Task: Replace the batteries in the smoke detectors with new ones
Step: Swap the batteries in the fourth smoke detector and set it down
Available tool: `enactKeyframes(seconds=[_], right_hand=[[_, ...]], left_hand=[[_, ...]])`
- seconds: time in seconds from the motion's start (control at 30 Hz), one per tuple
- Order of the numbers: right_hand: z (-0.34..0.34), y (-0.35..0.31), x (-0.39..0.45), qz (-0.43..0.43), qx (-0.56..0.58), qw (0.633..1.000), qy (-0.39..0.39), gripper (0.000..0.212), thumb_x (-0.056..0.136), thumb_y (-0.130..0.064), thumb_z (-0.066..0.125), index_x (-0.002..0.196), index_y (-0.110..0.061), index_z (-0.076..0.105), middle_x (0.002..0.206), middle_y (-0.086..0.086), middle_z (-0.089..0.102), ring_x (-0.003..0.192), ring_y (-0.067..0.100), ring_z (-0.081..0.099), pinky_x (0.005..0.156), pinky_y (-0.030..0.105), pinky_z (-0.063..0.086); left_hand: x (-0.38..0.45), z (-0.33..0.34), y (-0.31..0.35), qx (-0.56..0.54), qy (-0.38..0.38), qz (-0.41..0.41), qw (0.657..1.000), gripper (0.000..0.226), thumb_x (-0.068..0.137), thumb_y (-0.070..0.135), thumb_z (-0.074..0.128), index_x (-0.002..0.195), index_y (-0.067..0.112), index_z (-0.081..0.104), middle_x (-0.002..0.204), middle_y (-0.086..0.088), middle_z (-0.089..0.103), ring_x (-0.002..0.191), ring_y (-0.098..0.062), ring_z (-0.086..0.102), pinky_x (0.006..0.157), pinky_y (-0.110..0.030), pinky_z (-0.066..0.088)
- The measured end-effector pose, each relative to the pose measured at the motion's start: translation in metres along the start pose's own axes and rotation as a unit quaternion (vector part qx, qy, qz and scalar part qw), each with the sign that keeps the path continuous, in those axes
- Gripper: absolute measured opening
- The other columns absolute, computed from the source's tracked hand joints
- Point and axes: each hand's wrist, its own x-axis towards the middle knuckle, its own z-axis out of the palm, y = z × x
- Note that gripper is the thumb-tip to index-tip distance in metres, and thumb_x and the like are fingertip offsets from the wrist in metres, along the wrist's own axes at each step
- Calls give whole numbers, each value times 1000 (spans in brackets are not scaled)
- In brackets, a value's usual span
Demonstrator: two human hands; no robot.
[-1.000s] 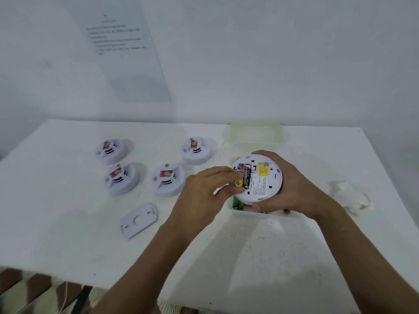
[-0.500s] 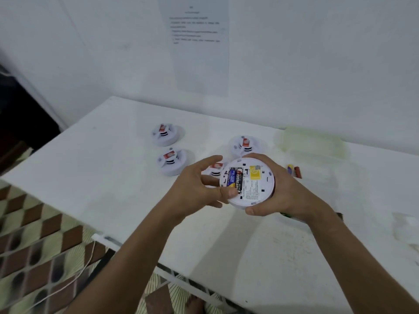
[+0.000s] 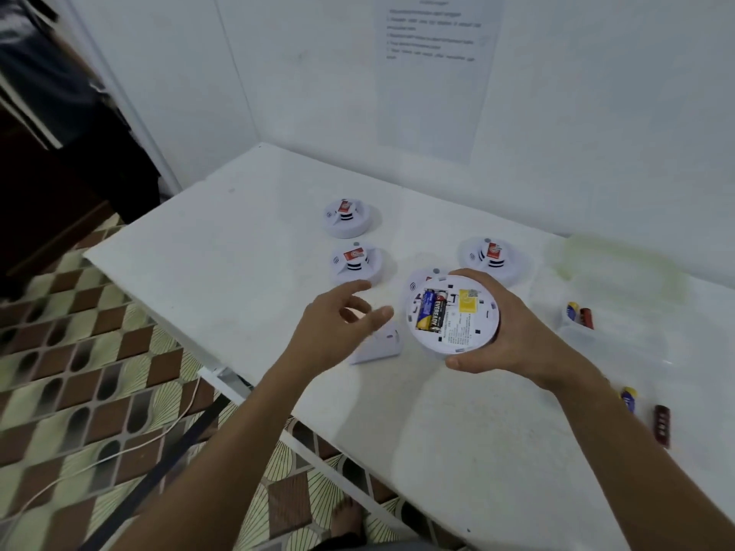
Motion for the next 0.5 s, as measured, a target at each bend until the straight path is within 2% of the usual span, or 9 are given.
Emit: enactKeyframes(seconds=[0.03, 0.1, 0.17, 0.33, 0.5], right_hand=[[-2, 1, -1, 3, 4, 1000, 3, 92, 53, -3, 87, 133, -28, 48, 125, -16, 62, 117, 4, 60, 79, 23, 56], [-5, 2, -4, 9, 3, 1000, 4, 91, 53, -3, 86, 131, -30, 48, 123, -18, 63, 115, 3, 60, 78, 22, 56], [-7, 3, -6, 15, -2, 1000, 6, 92, 53, -4, 87, 132, -31, 49, 124, -15, 63, 116, 5, 60, 79, 24, 57], [-7, 7, -8, 25, -7, 1000, 9, 94, 52, -6, 88, 134, -31, 48, 125, -14, 62, 118, 7, 60, 81, 28, 58], [-4, 8, -10, 24, -5, 1000, -2, 95, 53, -4, 89, 135, -31, 47, 127, -15, 62, 119, 6, 59, 83, 24, 56]], left_hand=[[3, -2, -11, 73, -8, 12, 997, 65, 76, 55, 73, 133, 33, 51, 113, 12, 63, 98, -8, 61, 78, -20, 46], [8, -3, -28, 176, -66, 19, 982, 81, 71, 57, 76, 141, 32, 43, 134, 7, 49, 122, -15, 45, 96, -27, 40], [12, -1, -36, 236, -114, 15, 965, 92, 68, 59, 77, 146, 29, 36, 143, 3, 38, 132, -20, 32, 107, -36, 32], [17, 4, -47, 277, -125, 16, 953, 95, 68, 61, 76, 147, 26, 36, 139, 3, 34, 129, -19, 29, 104, -32, 28], [19, 3, -54, 277, -123, 39, 952, 80, 69, 63, 74, 136, 26, 50, 127, 4, 39, 119, -17, 34, 97, -28, 32]])
